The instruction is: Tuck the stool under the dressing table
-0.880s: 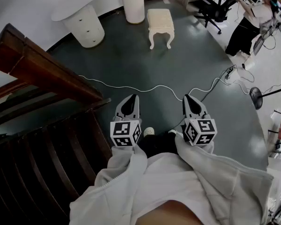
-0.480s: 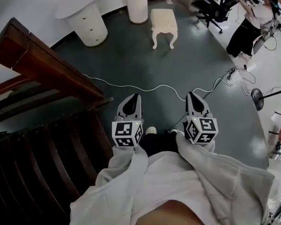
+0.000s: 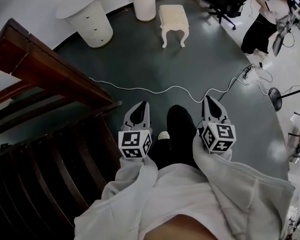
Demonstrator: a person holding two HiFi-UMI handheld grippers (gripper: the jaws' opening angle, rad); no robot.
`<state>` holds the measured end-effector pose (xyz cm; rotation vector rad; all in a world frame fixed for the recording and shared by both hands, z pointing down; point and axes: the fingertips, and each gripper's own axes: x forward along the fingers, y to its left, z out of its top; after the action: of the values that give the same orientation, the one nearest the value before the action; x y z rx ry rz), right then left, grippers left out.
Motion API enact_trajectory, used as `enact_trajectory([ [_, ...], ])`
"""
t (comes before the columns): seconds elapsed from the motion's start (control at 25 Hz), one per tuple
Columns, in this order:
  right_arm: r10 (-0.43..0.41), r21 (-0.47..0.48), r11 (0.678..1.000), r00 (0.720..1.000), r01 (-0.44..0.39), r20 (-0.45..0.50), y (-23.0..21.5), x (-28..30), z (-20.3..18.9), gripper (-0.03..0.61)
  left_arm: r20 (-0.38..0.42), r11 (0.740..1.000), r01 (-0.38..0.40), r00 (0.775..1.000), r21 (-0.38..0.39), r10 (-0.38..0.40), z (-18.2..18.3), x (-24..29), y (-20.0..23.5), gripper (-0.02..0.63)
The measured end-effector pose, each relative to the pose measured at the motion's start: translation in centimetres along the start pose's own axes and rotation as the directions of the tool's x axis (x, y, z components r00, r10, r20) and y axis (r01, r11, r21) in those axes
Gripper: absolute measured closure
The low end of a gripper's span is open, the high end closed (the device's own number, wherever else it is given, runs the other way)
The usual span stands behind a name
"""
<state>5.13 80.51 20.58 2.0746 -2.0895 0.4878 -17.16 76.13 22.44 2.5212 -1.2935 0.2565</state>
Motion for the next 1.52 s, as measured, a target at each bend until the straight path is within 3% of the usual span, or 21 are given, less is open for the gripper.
enact_trajectory([
  [0.36, -0.026, 0.004, 1.0, 1.0, 0.026, -0.014, -1.3, 1.2, 0.3, 0.529, -0.013, 1.0, 0.007, 1.0, 0.013, -0.007, 0.2, 1.5, 0.2, 0.592],
  [0.8, 0.023, 0.025, 0.999, 0.998, -0.021, -0.06, -2.4, 6.9, 0.2, 0.529, -0.027, 1.0, -0.012, 1.0, 0.022, 0.013, 1.4, 7.1, 1.7, 0.591],
  [1.52, 0.072, 0.017, 0.997, 0.996, -0.072, -0.046, -8.1, 21.7, 7.8, 0.529, 0.003, 0.999, -0.028, 1.0, 0.017, 0.028, 8.3, 22.5, 4.5, 0.591],
])
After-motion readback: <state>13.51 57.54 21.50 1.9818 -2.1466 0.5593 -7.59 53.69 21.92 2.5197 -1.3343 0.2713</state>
